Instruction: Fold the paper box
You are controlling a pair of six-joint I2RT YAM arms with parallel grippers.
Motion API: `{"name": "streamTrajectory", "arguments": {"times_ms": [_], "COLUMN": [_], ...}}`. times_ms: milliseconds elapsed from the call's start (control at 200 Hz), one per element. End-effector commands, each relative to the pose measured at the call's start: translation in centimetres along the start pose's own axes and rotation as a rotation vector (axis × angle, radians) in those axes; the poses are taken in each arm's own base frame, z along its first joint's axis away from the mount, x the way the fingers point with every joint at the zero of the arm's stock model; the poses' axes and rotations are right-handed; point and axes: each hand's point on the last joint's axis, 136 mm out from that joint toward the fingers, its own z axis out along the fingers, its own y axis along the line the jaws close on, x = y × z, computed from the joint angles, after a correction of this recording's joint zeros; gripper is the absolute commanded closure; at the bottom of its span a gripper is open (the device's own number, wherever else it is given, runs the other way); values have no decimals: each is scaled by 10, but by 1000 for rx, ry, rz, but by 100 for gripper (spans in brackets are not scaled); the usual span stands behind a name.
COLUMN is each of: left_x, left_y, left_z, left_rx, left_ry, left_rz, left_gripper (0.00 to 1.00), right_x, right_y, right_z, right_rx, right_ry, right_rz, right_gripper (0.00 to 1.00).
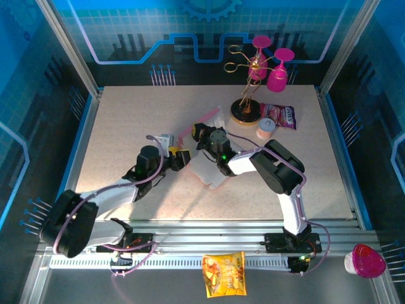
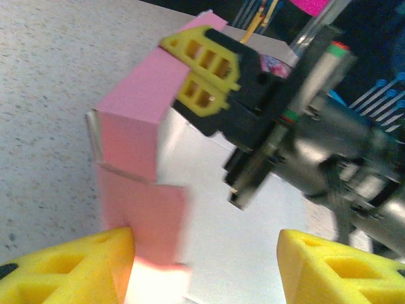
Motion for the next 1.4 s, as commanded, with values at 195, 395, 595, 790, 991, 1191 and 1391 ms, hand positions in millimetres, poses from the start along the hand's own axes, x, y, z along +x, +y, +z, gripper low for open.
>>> {"name": "streamTrajectory", "arguments": {"times_ms": [195,395,595,790,991,1191,1391], "left_x": [18,16,29,24,14,13,18], "left_y": [-3,34,57,55,45,27,19], "left_z": [-39,-58,-40,0,26,42,50], "left_rx": [-7,-138,-201,-132,-37,13,-1], "left_ry": [50,-24,60,107,80,94,91], "left_rz": [-40,-170,-179,-112,-64,-4,28], "left_gripper": [38,49,71,72,69,70,69], "right_x": [-7,-7,-14,-12,-11,-12,-13], "right_y": [-6,3,-3,-5,-6,-4,-7], "right_z": [0,-4,-11,-11,-10,-7,-8], "right_rx": [0,-44,-44,-42,-47,-78,-116], "right_ry": [13,64,89,100,106,113,149], "right_rz": [-36,-96,-109,-107,-101,-95,-98], "right_gripper": [100,100,100,100,100,100,100]}}
